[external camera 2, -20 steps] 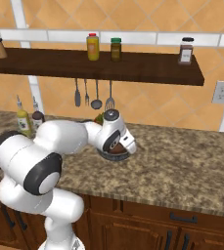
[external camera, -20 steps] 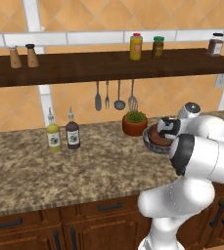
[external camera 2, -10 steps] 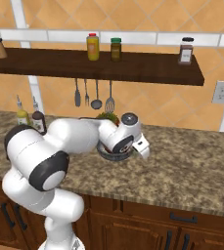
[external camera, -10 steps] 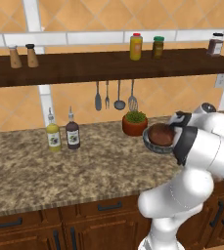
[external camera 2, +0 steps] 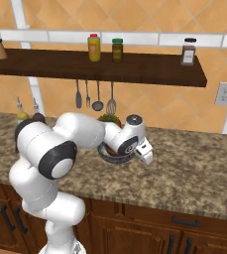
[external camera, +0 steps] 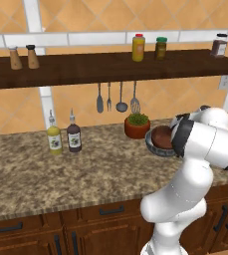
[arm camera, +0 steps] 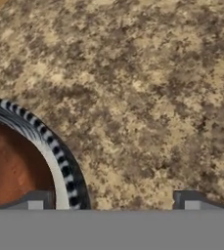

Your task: Pick up the bowls on the counter and stack them on top of one another in the open cabinet. Place the smaller bowl on top of the larger bowl.

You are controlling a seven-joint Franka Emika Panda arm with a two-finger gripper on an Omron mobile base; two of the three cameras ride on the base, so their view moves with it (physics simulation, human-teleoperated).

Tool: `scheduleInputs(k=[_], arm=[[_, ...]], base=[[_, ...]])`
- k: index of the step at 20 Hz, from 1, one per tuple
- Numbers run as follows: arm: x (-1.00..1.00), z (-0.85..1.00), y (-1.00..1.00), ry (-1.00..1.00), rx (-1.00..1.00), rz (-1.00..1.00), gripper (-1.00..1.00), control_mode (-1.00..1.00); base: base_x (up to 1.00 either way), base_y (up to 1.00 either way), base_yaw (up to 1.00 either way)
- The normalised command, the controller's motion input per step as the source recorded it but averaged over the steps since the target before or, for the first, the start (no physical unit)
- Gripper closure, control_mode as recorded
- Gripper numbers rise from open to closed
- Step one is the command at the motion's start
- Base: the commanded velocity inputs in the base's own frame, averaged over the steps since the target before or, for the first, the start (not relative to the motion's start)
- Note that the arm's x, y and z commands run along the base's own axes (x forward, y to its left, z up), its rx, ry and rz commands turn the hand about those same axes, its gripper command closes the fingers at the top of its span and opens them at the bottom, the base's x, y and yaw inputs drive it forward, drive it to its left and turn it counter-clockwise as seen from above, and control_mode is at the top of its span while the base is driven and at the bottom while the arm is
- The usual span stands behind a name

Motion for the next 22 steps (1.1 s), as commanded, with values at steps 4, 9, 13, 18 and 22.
scheduleInputs(k=[4,9,13,18,22], arm=[[0.0,-0.31,0.0,0.06,0.0,0.0,-1.0,-1.0],[-0.02,-0.06,0.0,0.0,0.0,0.0,-1.0,-1.0],[-0.19,0.02,0.01,-0.04,0.0,0.0,-1.0,-1.0],[-0.18,-0.09,0.12,-0.02,0.0,0.0,-1.0,-1.0],[0.03,-0.02,0.39,-0.01,0.0,0.0,-1.0,-1.0]], base=[[0.0,0.0,0.0],[0.0,0.0,0.0],[0.0,0.0,0.0],[0.0,0.0,0.0],[0.0,0.0,0.0]])
